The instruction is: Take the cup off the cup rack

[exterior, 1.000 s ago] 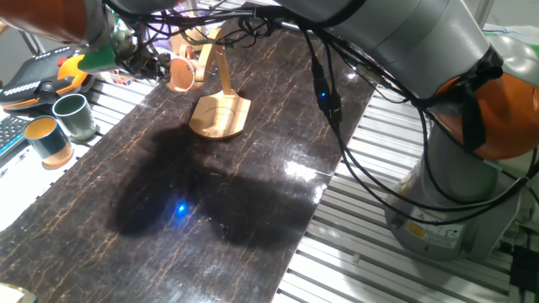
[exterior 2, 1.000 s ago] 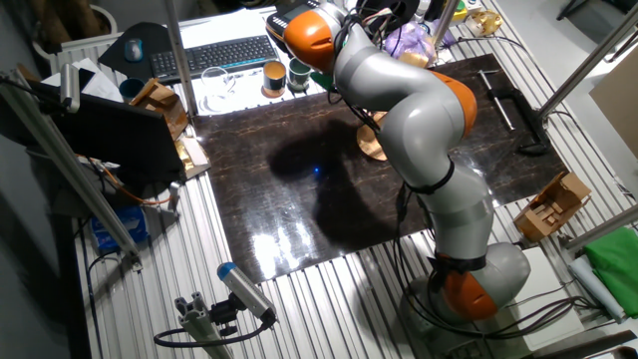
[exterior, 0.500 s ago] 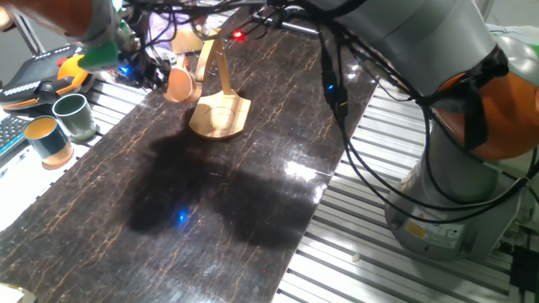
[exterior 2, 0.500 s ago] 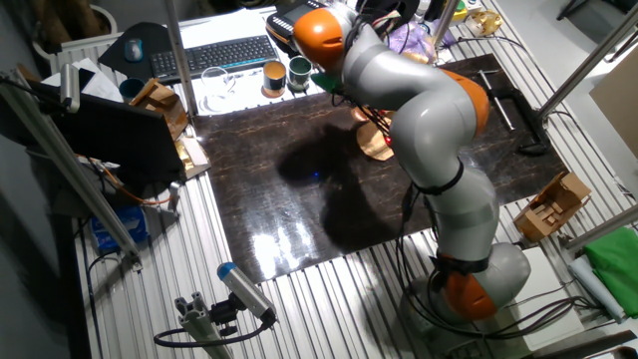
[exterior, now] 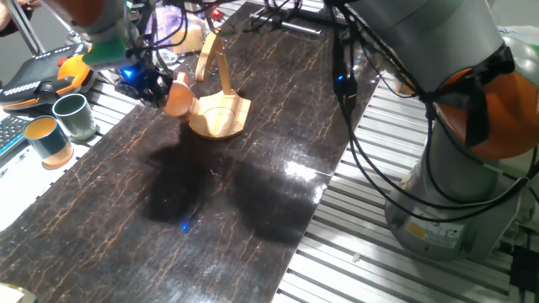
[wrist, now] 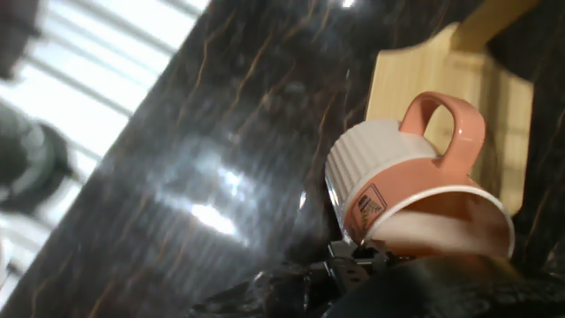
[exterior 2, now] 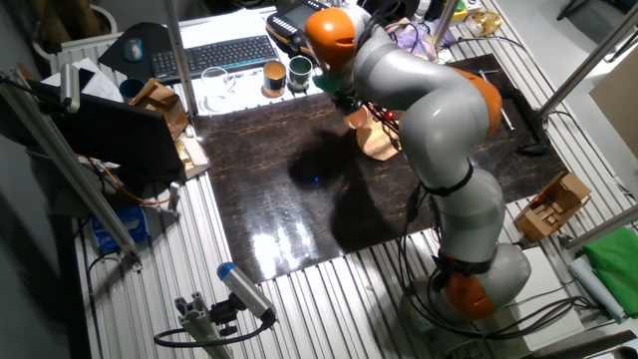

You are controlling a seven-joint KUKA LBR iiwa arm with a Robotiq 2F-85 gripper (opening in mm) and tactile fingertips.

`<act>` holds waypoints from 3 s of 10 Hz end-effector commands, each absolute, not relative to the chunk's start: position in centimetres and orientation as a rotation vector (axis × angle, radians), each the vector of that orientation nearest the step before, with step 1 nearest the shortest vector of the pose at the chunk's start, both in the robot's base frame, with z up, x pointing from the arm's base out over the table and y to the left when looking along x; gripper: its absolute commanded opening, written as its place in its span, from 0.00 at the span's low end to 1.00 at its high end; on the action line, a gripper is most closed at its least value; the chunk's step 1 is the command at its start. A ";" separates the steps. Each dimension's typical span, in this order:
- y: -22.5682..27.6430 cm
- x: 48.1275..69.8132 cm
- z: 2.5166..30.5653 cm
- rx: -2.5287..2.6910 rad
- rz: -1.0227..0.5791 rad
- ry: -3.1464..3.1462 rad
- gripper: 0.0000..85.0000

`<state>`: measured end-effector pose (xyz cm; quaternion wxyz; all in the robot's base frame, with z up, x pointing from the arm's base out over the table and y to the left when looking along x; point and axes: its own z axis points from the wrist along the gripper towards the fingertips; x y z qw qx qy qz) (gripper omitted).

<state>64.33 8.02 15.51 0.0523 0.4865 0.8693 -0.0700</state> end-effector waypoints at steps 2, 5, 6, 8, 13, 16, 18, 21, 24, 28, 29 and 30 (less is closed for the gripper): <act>8.1 63.9 15.7 1.451 -0.149 2.721 0.01; 8.1 63.2 16.4 1.433 -0.087 2.773 0.01; 8.2 63.1 16.3 1.435 -0.083 2.777 0.01; 8.0 63.2 16.2 1.436 -0.092 2.778 0.01; 8.0 63.2 16.2 1.435 -0.153 2.745 0.01; 8.1 63.2 16.0 1.564 -0.096 2.693 0.01; 10.0 62.7 15.9 1.576 -0.075 2.713 0.01; 13.8 62.1 16.3 1.630 -0.003 2.767 0.01; 16.8 61.4 15.5 1.659 0.003 2.776 0.01; 17.9 61.6 14.6 1.703 0.036 2.806 0.01; 17.8 61.8 14.3 1.714 0.032 2.806 0.01; 17.8 61.9 14.1 1.719 0.036 2.805 0.01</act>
